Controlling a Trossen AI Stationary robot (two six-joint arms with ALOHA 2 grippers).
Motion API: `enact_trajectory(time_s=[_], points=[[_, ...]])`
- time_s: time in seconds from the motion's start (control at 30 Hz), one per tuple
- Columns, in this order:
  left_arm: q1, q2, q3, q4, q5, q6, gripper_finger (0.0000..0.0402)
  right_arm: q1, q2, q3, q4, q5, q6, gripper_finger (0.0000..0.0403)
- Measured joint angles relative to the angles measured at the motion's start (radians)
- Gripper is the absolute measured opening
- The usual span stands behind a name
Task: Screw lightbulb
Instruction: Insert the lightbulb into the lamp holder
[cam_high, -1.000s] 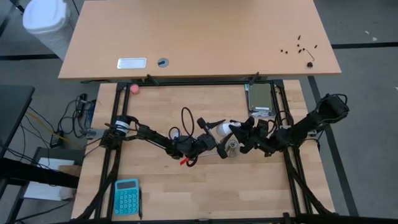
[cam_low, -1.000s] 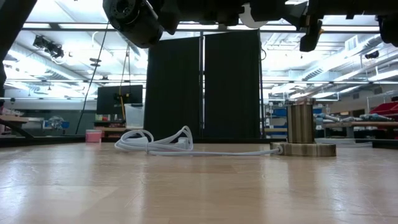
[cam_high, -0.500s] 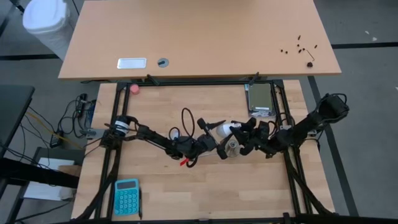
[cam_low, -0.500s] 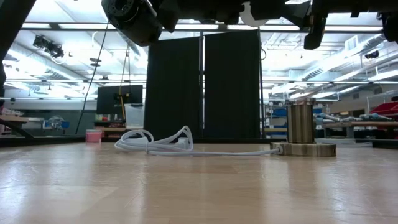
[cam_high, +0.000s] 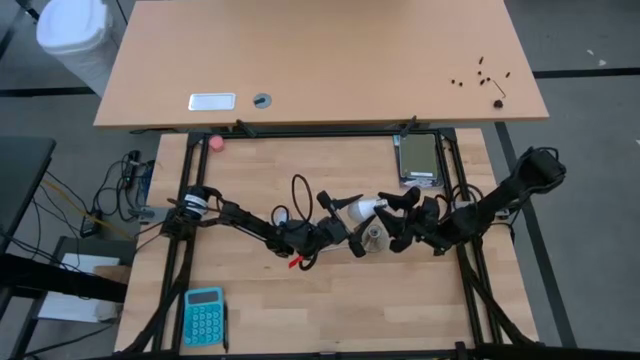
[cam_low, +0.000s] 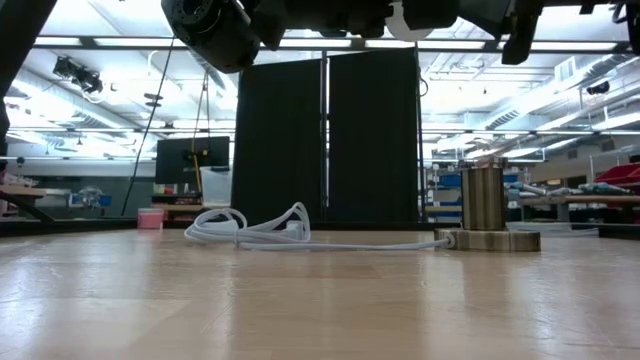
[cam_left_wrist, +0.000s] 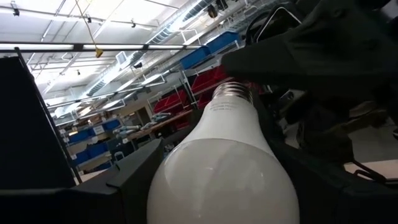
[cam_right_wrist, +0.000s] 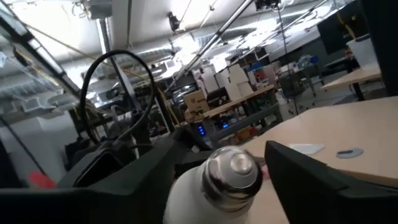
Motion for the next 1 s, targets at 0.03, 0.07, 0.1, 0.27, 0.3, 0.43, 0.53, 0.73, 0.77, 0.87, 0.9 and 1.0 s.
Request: enact_trajectory(time_s=[0.03,0.07,0.1,0.27,0.3,0.43,0.53,0.73,0.77,0.87,0.9,1.0], points=[[0.000,0.000,0.000,0.000,0.000,0.000,0.0283,0.000,-0.007,0.000,-0.020,-0.008,0.013,0.0270],[0.000,0.000,0.000,0.000,0.000,0.000,0.0283,0.000,-0.014,0.000,-0.041,-0.015,0.023,0.0281],[0.000,0.000,0.000,0.000,0.000,0.000,0.0283,0.000,-0.020,0.000,-0.060,-0.019,0.034,0.0292],[0.000,0.000,0.000,0.000,-0.003,-0.001,0.0283,0.003,-0.049,0.000,-0.082,0.024,-0.012,0.0339],[0.000,0.000,0.000,0.000,-0.003,-0.001,0.0283,0.010,-0.060,0.000,-0.081,0.052,-0.041,0.0345],[-0.001,0.000,0.000,-0.008,-0.004,-0.018,0.0283,0.037,-0.108,0.000,-0.080,0.128,-0.172,0.0353],[-0.001,0.000,0.000,-0.033,-0.004,-0.050,0.0283,0.046,-0.149,0.000,-0.080,0.162,-0.240,0.0353],[0.000,0.000,0.000,-0.079,-0.005,-0.073,0.0283,0.083,-0.219,0.000,-0.080,0.252,-0.364,0.0354],[0.000,0.000,0.000,-0.087,-0.004,-0.073,0.0283,0.092,-0.229,0.000,-0.080,0.270,-0.386,0.0354],[0.002,-0.002,0.008,-0.131,-0.004,-0.079,0.0283,0.119,-0.260,0.000,-0.078,0.311,-0.434,0.0354],[0.002,-0.003,0.018,-0.153,-0.004,-0.081,0.0283,0.127,-0.270,0.000,-0.078,0.323,-0.451,0.0354],[0.007,-0.003,0.059,-0.255,0.007,-0.108,0.0283,0.147,-0.299,0.000,-0.076,0.353,-0.484,0.0354]])
